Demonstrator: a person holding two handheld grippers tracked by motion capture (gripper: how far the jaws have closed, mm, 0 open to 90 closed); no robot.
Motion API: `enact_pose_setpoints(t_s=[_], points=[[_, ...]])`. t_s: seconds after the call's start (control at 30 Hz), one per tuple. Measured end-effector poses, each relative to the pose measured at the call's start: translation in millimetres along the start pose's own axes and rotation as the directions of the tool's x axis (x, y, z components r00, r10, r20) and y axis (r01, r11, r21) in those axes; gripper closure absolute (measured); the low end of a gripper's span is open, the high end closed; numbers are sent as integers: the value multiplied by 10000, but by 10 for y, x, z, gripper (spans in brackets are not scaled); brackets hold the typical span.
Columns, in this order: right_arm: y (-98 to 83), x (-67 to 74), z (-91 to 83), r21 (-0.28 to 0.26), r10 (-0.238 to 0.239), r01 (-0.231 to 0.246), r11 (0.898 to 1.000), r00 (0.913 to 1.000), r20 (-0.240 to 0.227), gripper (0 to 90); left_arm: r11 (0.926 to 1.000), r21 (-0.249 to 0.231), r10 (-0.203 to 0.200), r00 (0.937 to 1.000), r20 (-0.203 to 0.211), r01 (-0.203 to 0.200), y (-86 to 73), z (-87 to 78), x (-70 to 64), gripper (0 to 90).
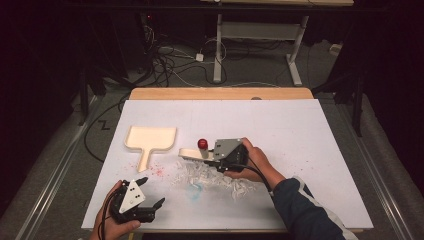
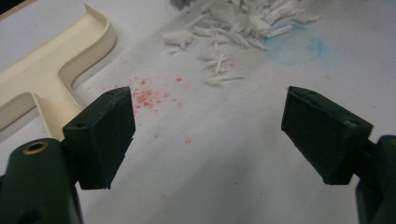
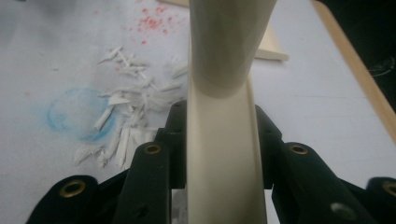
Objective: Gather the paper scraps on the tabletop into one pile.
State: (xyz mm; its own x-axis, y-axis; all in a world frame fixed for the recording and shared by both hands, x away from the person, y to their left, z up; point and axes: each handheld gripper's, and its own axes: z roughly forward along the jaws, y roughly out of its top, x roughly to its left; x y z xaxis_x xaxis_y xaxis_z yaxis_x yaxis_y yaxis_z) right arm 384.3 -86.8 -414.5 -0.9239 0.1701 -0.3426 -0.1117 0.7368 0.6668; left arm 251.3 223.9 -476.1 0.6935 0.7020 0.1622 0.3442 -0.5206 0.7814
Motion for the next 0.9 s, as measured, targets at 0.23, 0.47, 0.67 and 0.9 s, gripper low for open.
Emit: enact_pose_setpoints(t_s=[0.23, 0.47, 0.67, 0.9], points=[[-136, -56, -373, -508, 1163, -1122, 9924, 9895, 864, 681, 9990, 285, 359, 9994, -22, -359, -1, 31, -30, 164], [-503, -16, -900, -182, 2882, -2906, 9567, 9362, 2013, 682, 9987, 180, 470, 9989, -27, -470, 21, 25, -79, 164], [-836, 135, -1252, 467, 4056, -4447, 8945, 8510, 3337, 682, 9983, 210, 549, 9985, -2, -549, 51, 52, -106, 164], [-1028, 330, -1227, 1481, 4379, -5219, 8400, 8134, 3829, 682, 9969, 225, 747, 9971, 124, -750, 92, 81, -146, 164]])
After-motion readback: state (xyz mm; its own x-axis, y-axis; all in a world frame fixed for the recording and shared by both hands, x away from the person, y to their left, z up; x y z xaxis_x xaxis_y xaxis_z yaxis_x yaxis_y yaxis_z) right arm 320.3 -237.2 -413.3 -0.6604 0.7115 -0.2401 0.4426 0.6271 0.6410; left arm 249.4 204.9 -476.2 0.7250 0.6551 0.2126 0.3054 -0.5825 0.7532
